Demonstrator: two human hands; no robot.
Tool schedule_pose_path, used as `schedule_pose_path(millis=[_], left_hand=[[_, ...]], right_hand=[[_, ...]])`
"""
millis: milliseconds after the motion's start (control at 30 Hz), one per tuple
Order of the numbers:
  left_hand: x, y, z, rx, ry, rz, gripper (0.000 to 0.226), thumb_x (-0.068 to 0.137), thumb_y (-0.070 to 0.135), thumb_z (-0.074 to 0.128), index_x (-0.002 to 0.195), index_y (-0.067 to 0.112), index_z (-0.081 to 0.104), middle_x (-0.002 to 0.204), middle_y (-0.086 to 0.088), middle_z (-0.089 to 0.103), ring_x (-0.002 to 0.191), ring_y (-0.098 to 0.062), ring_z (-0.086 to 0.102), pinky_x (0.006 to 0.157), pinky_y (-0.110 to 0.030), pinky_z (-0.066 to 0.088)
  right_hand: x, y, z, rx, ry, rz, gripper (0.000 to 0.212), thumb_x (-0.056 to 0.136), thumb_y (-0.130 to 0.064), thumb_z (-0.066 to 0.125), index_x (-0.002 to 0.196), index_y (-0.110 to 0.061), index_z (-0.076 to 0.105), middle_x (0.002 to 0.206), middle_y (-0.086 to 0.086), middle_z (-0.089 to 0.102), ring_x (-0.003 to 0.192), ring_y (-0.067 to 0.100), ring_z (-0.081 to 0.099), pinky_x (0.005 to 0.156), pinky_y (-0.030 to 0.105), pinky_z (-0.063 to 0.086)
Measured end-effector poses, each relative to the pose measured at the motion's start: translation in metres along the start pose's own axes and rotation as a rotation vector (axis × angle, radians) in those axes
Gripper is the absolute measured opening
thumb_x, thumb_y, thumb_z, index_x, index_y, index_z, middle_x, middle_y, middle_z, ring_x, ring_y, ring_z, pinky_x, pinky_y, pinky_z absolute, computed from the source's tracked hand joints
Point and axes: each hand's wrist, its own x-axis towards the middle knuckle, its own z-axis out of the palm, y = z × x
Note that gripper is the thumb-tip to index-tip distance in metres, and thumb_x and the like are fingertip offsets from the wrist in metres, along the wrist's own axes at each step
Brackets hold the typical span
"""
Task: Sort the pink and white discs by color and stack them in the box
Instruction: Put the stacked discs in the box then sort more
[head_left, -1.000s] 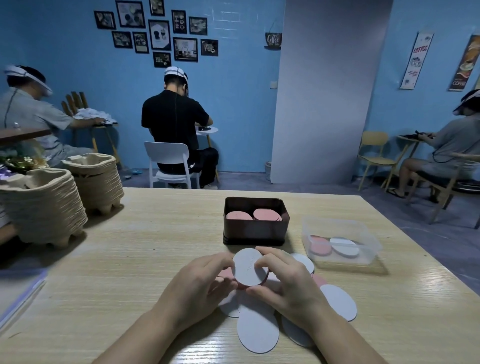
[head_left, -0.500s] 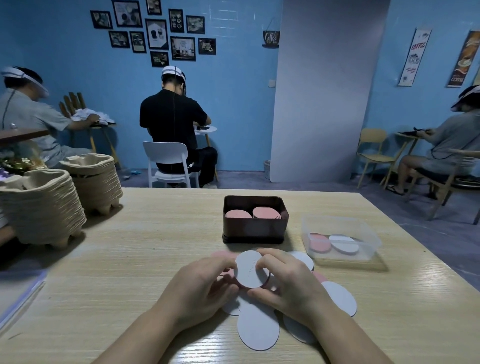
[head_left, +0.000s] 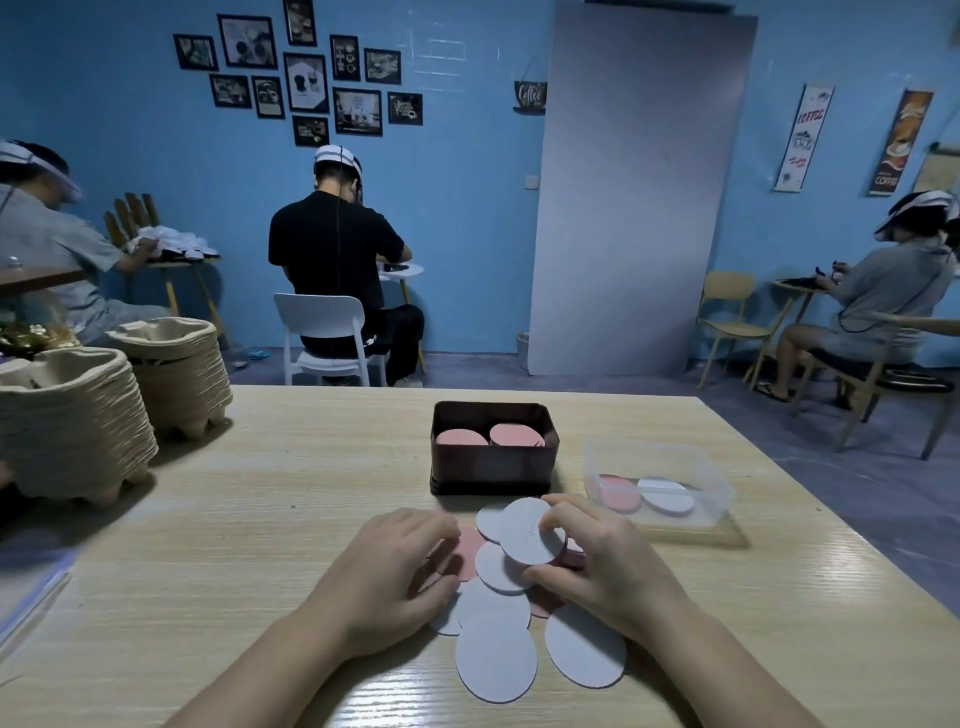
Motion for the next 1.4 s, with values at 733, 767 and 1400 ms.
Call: schedule_pose_path(millis=[733, 767, 1400], left_hand=[[-0.004, -0.013, -0.005, 0.124, 0.233, 0.011, 0.042, 0.081, 0.055, 0.067, 0.108, 0.024, 0.061, 0.107, 0.011, 0.069, 0.094, -0.014, 0.065, 0.079, -0.032, 0.053], [-0.003, -0.01, -0.005, 0.109, 0.267, 0.032, 0.038, 0.082, 0.052, 0.067, 0.104, 0.023, 0.059, 0.109, 0.009, 0.069, 0.097, -0.015, 0.066, 0.08, -0.033, 0.054], [0.014, 0.013, 0.016, 0.063, 0.182, 0.3, 0.029, 0.097, 0.046, 0.063, 0.108, 0.02, 0.068, 0.139, -0.002, 0.058, 0.107, -0.02, 0.062, 0.086, -0.028, 0.048]], right_hand=[[-0.005, 0.0, 0.017, 0.024, 0.008, 0.01, 0.04, 0.075, -0.054, 0.076, 0.092, -0.025, 0.055, 0.122, -0.014, 0.061, 0.117, 0.004, 0.055, 0.088, 0.024, 0.046], [-0.005, 0.0, 0.017, 0.019, 0.004, 0.006, 0.039, 0.075, -0.054, 0.076, 0.092, -0.025, 0.054, 0.123, -0.014, 0.061, 0.113, 0.002, 0.055, 0.086, 0.022, 0.044], [-0.003, -0.005, 0.023, -0.002, 0.049, -0.144, 0.036, 0.083, -0.053, 0.074, 0.092, -0.022, 0.056, 0.128, 0.001, 0.065, 0.123, 0.014, 0.059, 0.093, 0.03, 0.05]])
